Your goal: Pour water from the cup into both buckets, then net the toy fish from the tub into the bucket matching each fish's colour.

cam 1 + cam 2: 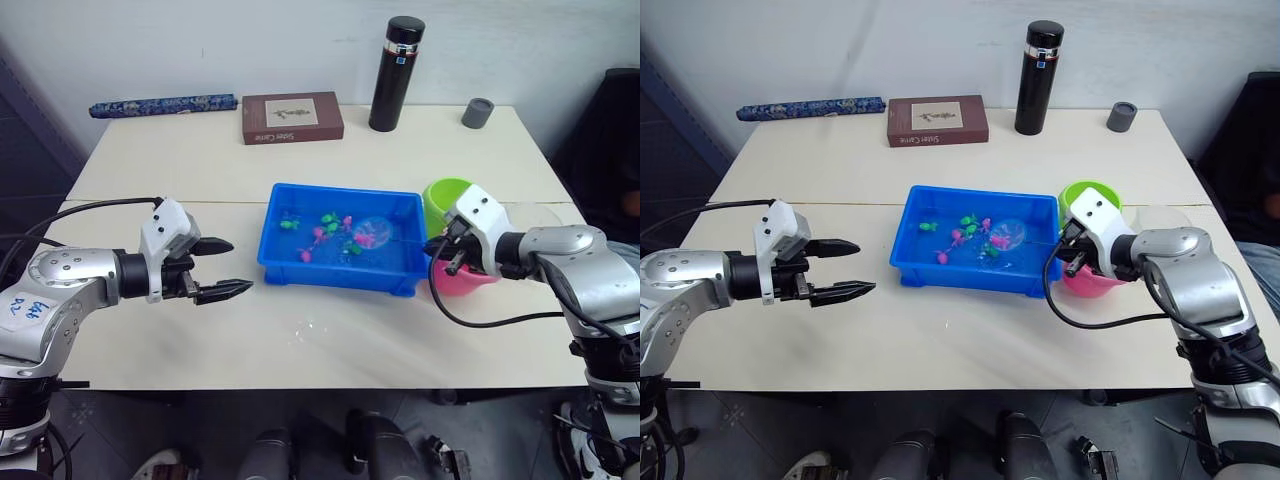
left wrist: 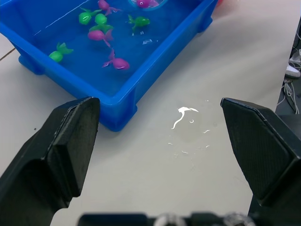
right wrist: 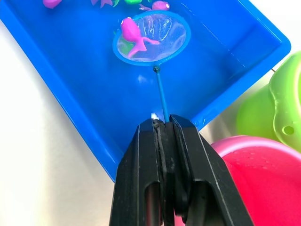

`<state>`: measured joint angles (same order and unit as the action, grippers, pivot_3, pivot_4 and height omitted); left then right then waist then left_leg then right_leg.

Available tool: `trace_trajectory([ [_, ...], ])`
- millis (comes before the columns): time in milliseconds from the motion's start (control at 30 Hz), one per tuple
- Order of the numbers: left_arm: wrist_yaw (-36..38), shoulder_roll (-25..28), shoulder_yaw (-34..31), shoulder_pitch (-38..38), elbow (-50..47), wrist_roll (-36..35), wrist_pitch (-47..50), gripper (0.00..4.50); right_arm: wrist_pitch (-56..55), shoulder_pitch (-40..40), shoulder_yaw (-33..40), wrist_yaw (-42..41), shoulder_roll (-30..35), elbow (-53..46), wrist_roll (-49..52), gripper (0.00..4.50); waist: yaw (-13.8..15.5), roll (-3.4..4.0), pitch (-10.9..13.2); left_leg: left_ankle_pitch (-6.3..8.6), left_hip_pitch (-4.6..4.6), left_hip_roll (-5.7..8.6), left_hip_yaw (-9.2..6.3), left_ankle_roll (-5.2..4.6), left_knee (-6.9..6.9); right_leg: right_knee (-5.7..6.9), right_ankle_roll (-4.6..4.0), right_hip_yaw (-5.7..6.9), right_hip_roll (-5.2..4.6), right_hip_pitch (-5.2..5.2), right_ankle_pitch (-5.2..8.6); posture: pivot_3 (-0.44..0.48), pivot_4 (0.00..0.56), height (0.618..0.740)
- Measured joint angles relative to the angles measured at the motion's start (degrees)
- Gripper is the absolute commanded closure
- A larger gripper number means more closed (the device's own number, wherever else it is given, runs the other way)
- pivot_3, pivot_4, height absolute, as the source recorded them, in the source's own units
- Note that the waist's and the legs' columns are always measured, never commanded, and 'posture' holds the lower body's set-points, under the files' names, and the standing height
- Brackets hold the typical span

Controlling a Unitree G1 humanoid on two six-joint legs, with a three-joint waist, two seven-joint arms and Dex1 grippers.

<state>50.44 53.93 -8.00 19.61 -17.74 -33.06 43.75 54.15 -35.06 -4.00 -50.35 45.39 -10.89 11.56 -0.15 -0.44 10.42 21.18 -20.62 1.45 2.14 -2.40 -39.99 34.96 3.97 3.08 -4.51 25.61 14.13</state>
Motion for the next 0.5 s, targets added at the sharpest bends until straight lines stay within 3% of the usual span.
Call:
trace_trajectory([
  [267, 0.11, 0.00, 0.05, 0.03, 0.02, -0.01, -0.01, 0.07, -0.07, 0.00, 0.48, 0.96, 0.02, -0.04, 1.85, 4.50, 0.01, 0.00, 0.00, 0.00, 0.00, 0.00, 0.00, 0.00, 0.00, 0.00, 0.00, 0.00, 0.00, 0.00, 0.00, 0.000, 0.150, 0.740],
  [500, 2.33, -1.72, 0.24, 1.86, 0.28, -0.52, -0.95, 0.07, -0.54, 0.07, 5.45, -1.18, 2.63, -0.70, 6.85, 4.50, 0.25, 0.00, 0.00, 0.00, -0.01, 0.01, -0.01, -0.01, -0.01, -0.03, 0.00, 0.02, -0.01, -0.02, 0.00, 0.000, 0.150, 0.740],
])
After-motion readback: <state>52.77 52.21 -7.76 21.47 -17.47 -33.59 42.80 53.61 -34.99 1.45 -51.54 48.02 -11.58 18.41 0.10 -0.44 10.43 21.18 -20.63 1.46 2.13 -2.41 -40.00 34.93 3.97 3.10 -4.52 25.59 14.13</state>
